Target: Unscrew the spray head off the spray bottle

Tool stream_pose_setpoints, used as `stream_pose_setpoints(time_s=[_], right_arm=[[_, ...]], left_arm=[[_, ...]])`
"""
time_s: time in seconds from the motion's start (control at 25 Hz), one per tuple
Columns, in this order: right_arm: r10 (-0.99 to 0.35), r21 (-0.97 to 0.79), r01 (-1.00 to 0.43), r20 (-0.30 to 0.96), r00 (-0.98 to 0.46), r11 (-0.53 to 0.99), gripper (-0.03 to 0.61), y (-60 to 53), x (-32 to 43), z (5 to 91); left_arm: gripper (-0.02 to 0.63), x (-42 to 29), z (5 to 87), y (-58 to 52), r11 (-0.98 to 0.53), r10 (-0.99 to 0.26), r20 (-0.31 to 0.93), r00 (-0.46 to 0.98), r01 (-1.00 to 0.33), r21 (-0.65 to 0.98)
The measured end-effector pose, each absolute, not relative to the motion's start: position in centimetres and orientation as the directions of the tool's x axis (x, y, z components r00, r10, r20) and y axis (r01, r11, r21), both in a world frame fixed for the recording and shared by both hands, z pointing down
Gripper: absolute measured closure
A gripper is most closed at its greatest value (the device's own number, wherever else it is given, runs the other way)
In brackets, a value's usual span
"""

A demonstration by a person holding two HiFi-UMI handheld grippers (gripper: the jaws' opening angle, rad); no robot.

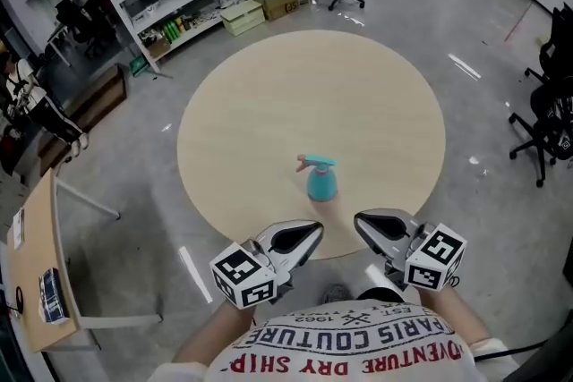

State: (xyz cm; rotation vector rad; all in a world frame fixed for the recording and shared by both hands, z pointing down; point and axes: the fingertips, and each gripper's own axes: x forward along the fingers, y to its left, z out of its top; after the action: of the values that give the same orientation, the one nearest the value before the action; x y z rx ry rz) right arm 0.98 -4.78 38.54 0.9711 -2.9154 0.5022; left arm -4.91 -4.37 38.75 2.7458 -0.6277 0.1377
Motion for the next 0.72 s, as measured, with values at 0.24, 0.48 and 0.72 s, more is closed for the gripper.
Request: stream_pose_setpoints(time_s=[0.24,0.48,0.72], right_arm=[[-0.521,-0.249,-0.534,0.120,-0.845,0.808,0.578,-6.0,0.2,38.9],[-0.499,-0.267,-0.516,0.134,-0.856,0.814,0.578,-8.1,0.6,40.4],[-0.501,-0.318,-0.519,0.141,-0.854,0.794,0.578,-10.7,1.0,42.9]], left_arm=[[0.612,-4.8,41.0,-6.7,-0.834,-0.408,0.215,0.887,-0.458,0.308],[0.612,-4.9,43.7,-9.4,-0.811,-0.426,0.274,0.862,-0.498,0.308],[0.446,-5.9,48.5,-13.2,-0.787,-0.451,0.390,0.802,-0.564,0.249]])
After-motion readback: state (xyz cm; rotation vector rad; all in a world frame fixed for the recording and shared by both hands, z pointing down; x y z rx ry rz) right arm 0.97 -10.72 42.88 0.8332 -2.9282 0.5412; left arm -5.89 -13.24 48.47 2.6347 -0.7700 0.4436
